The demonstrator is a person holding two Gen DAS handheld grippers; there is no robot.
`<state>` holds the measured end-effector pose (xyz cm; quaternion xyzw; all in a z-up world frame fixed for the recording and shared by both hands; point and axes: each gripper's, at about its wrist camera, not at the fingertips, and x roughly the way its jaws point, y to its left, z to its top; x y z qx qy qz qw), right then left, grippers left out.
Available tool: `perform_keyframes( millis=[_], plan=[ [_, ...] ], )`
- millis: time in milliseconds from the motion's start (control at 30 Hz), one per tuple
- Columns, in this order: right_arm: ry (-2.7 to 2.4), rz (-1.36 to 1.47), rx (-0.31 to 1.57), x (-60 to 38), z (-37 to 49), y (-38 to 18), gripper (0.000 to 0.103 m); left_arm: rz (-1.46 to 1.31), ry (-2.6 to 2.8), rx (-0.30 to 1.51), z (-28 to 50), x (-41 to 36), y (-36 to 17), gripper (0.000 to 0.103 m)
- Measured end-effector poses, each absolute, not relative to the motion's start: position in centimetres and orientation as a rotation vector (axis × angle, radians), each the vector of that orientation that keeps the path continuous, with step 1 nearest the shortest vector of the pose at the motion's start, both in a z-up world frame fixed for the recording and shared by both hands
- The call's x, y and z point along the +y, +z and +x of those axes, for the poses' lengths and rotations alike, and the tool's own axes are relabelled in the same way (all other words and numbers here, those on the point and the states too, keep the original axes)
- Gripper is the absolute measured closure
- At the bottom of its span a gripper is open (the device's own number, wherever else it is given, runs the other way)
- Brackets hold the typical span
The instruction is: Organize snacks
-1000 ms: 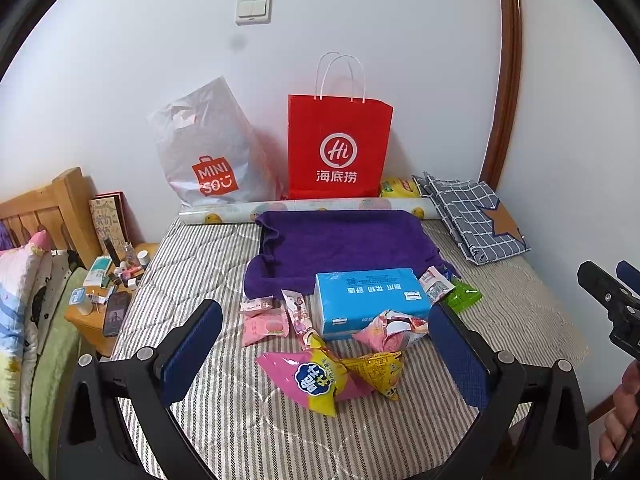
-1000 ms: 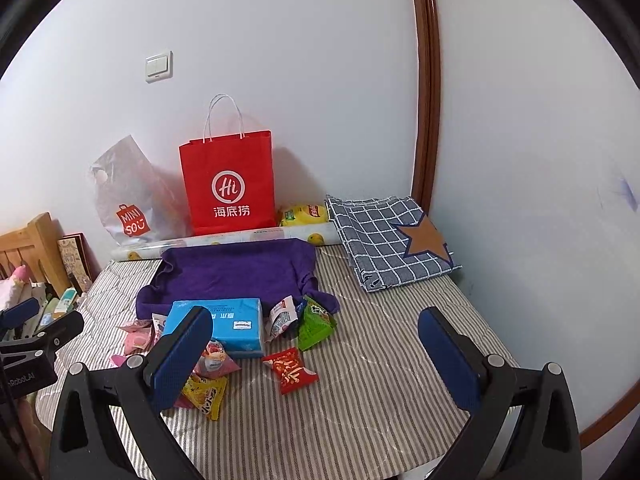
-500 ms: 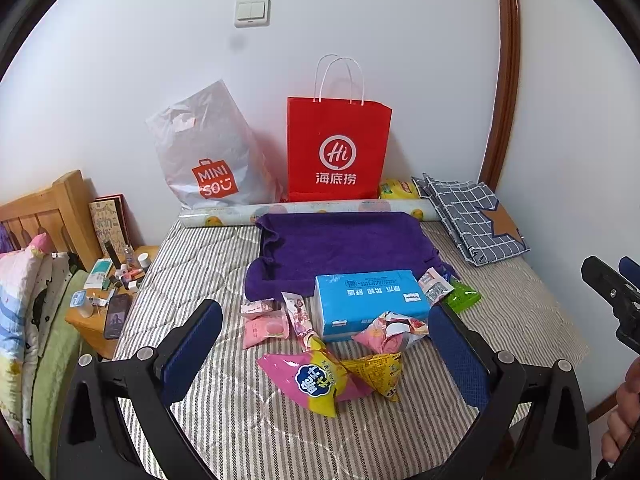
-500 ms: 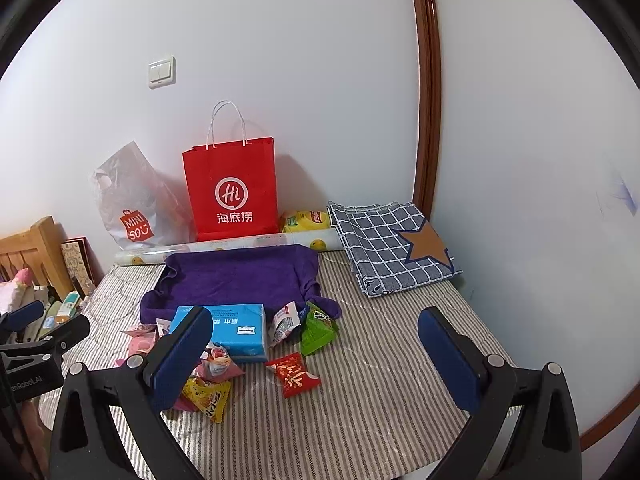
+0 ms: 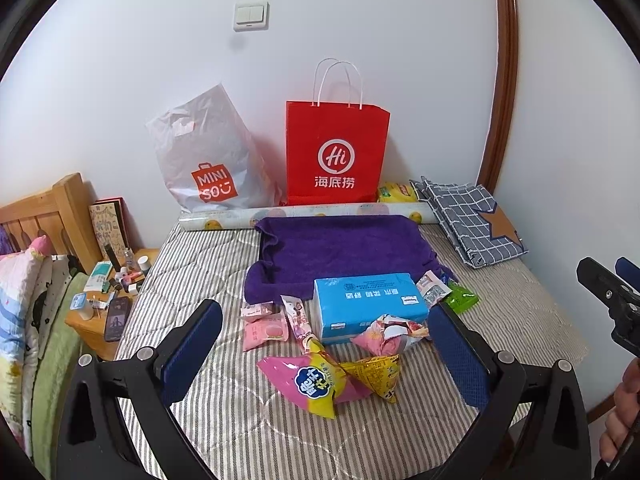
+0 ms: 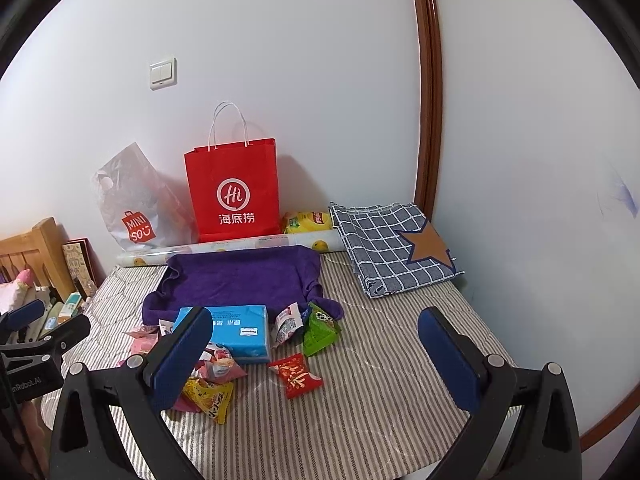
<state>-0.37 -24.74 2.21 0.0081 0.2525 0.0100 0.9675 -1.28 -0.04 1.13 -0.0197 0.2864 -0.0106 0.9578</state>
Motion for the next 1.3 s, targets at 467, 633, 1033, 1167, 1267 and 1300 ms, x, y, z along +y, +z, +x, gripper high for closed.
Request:
perform_keyframes(
  millis=[467, 633, 1033, 1167, 1267, 1300],
  plan=[
    [0.024, 0.027, 0.515, -24.8, -0.4, 2.1, 0.0, -0.04, -0.024, 0.582, -1.3, -0.2, 1.2, 0.001],
    [0.026, 0.029, 0.513, -24.8, -0.4, 2.2, 0.0, -0.04, -0.026, 0.582, -1.4, -0.2, 1.3, 0.001],
    [0.023, 0.033, 0.509, -24.9, -0.2, 1.9, 0.0, -0.026, -0.02, 0.586, -1.2, -0.5, 1.0, 0.001],
    [0.037, 0.057, 0.547, -24.9, 0.7, 1.0, 0.0, -0.007, -0.02, 0.589, -0.9, -0.5, 0.3, 0.001],
    [0.03, 0.064, 0.556, -25.0, 1.2, 0.0, 0.0, -0.012, -0.019, 0.606, -0.4, -0.1, -0.6, 0.001],
    [0.017, 0.058, 0.559, -25.0, 1.6, -0.5, 0.0, -0.013, -0.014, 0.618, -0.1, 0.1, -1.0, 0.001]
  ],
)
